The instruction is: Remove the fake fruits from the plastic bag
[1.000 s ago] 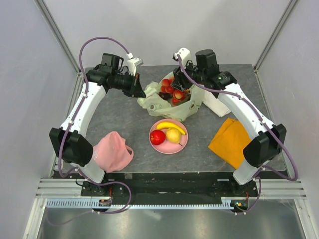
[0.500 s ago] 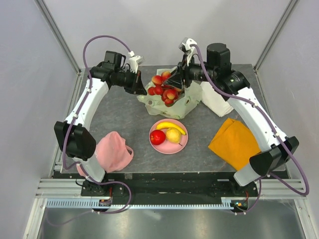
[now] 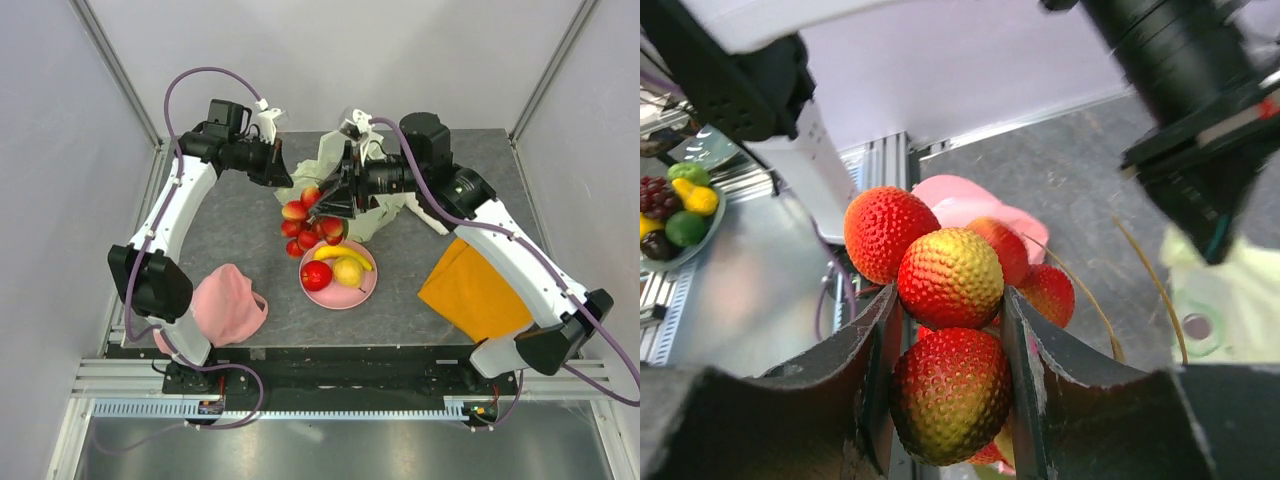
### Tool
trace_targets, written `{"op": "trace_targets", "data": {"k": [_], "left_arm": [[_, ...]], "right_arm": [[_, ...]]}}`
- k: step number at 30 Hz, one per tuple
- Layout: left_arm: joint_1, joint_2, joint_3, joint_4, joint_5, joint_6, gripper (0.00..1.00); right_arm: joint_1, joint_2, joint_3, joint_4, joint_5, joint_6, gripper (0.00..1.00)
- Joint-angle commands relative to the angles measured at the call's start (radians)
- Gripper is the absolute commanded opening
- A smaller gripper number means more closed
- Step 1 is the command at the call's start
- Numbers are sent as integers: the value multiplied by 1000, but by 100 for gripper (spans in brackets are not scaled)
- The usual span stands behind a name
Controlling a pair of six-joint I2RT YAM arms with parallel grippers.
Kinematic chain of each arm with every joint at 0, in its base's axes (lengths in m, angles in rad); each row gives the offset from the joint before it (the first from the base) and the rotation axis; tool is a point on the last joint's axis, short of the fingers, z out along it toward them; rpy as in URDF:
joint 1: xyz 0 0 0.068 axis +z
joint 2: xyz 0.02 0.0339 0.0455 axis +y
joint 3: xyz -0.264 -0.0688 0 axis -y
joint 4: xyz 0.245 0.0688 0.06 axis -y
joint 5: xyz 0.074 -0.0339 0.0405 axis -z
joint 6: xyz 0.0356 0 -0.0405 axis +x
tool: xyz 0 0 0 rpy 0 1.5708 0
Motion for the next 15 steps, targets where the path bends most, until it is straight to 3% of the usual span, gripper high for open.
{"op": "trace_targets", "data": {"k": [1, 6, 15], "left_arm": [[6, -73, 65, 12, -42, 9, 2], [6, -128, 40, 9, -78, 38, 1], [6, -182, 19, -2, -94, 56, 2]], "right_arm": [[38, -96, -104, -19, 32, 8, 11], [55, -179, -270, -98, 158, 67, 9], [60, -214, -568, -78, 203, 43, 6]]}}
